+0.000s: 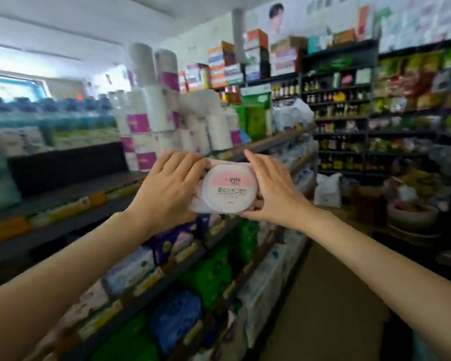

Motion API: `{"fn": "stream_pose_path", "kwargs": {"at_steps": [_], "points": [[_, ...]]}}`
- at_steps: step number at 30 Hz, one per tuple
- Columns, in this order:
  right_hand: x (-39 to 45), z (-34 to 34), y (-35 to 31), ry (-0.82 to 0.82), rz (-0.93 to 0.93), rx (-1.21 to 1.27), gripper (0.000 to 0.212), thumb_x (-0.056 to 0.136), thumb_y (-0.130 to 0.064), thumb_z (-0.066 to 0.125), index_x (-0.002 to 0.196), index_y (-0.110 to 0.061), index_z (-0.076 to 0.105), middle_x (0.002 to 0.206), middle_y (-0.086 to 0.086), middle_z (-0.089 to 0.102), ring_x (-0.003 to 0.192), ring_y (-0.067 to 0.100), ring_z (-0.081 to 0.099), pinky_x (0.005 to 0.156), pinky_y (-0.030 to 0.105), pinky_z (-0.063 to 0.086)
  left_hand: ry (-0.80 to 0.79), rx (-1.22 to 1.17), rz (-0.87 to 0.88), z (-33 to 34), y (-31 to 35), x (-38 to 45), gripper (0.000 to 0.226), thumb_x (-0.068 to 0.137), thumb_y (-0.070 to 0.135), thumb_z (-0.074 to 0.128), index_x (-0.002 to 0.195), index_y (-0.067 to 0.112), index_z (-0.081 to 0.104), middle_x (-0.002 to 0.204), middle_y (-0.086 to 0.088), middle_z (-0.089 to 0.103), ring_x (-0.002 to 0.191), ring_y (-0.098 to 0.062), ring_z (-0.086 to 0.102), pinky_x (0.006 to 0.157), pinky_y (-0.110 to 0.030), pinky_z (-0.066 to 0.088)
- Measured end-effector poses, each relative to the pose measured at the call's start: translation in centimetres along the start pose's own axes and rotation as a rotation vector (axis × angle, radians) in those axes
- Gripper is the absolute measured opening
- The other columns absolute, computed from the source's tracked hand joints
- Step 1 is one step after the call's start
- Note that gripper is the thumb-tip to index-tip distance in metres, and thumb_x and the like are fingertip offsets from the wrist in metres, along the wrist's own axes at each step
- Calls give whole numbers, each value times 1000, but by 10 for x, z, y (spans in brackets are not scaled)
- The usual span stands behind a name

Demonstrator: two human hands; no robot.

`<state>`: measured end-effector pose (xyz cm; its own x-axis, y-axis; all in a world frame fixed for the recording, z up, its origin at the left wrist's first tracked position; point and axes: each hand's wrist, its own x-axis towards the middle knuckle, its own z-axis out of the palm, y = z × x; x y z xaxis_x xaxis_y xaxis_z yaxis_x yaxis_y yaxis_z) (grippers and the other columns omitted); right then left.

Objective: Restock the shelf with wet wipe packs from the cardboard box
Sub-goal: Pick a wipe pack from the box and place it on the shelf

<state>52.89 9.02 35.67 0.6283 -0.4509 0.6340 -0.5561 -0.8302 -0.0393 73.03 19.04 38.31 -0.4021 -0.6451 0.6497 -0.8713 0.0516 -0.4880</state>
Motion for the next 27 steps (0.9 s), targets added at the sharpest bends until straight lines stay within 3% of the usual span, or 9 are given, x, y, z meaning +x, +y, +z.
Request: {"fn": "stream_pose_path", "kwargs": {"at_steps": [3,6,12,18,23,25,27], "points": [[55,30,-38,161,-141,-138,116,53,-51,80,141,-7,18,132,16,43,123,32,38,106,48,30,-11,137,-57,-30,-55,-29,68,65,53,66,112,5,60,109,-12,63,103,-26,45,95,-38,32],[103,49,-82,307,-262,-111,107,49,-44,81,134,-4,29,121,16,53,109,27,38,94,46,43,2,267,-138,-50,-99,-57,70,71,62,61,111,4,61,111,-13,63,104,-27,46,95,-40,35],[211,64,-149,474,-506,-103,97,45,-46,82,123,-7,41,116,14,55,104,29,47,89,43,45,-29,553,-315,-73,-178,-86,79,64,57,70,121,9,46,114,-15,57,105,-28,41,95,-41,30],[308,101,-184,373,-680,-130,97,40,-47,83,117,-12,36,110,12,57,95,30,57,81,44,48,-302,682,-464,-51,-248,-104,101,45,62,75,125,11,41,112,-11,59,99,-28,56,90,-42,45],[369,145,-197,257,-797,-269,88,61,-44,78,131,-11,35,133,12,45,119,33,43,99,48,35,-483,732,-509,-29,-293,-118,104,42,72,70,124,11,48,102,-1,67,87,-20,66,87,-37,48],[386,166,-204,233,-810,-340,90,60,-47,77,131,-12,34,131,11,46,117,33,45,95,48,38,-607,715,-545,-18,-306,-119,106,54,68,70,137,10,36,124,-4,59,113,-23,58,101,-40,42],[400,191,-212,163,-844,-342,89,68,-45,73,137,-12,27,138,13,37,121,34,39,96,47,35,-734,680,-576,-5,-316,-118,98,77,58,59,148,11,9,150,-5,30,139,-22,28,117,-38,14]]}}
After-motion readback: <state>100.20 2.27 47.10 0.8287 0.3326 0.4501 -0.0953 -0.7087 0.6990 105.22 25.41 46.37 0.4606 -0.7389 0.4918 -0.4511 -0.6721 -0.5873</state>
